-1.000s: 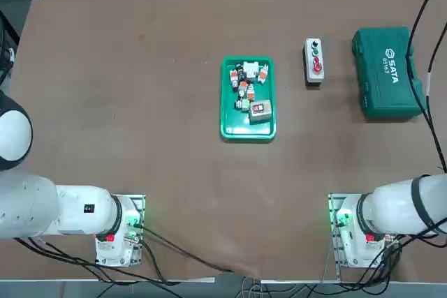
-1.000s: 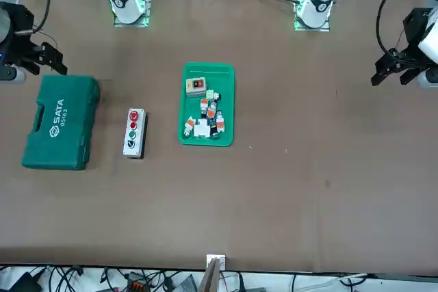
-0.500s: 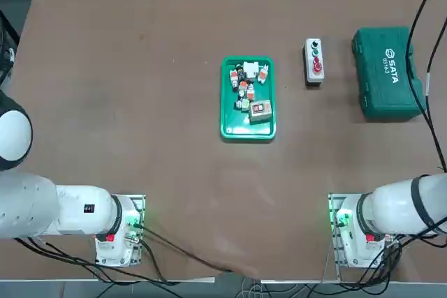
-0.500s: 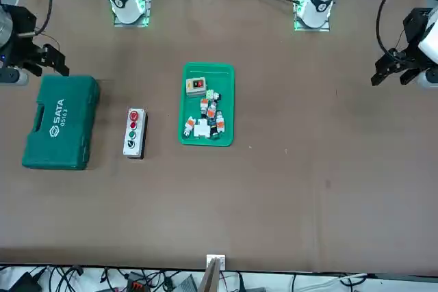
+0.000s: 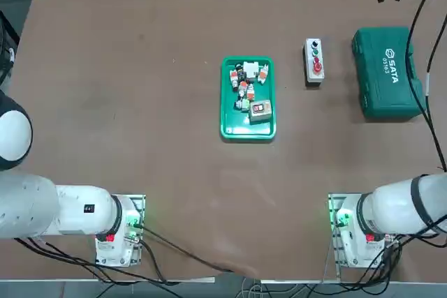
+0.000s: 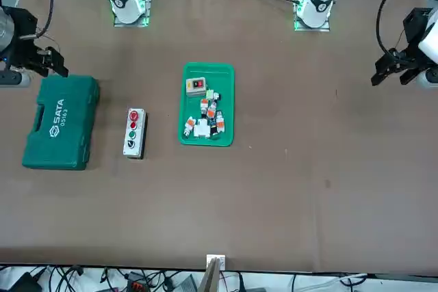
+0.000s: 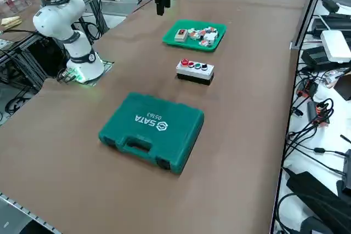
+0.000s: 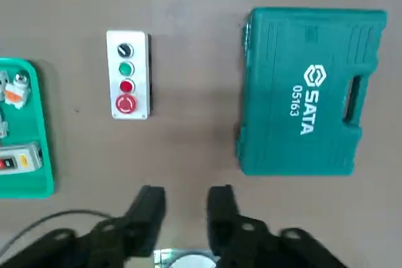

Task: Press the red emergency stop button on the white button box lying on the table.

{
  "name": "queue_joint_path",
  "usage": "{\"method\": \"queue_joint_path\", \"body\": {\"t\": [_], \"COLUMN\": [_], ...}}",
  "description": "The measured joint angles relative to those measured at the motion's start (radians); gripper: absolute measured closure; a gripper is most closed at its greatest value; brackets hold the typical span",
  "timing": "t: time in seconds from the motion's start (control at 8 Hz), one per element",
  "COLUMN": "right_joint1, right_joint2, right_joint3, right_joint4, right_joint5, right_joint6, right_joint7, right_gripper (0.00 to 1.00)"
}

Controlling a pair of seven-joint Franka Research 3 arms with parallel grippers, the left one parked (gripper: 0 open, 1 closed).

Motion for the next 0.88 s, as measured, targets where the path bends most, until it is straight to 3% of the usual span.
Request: {"method": "queue_joint_path", "body": {"t": [0.25,0.62,0.88], "right_joint1": [0.0,0.008,0.03], "right_joint2": [0.012,0.021,0.029], "right_joint3": [0.0,0.005,0.013], "right_joint4": [0.0,-0.027,-0.125], "right_joint5": [0.0,0.005,0.048], "right_joint6": [-0.005,-0.021,0.076], "right_joint7": [0.0,0.0,0.032], "right_gripper": [0.98,0.98,0.98]}}
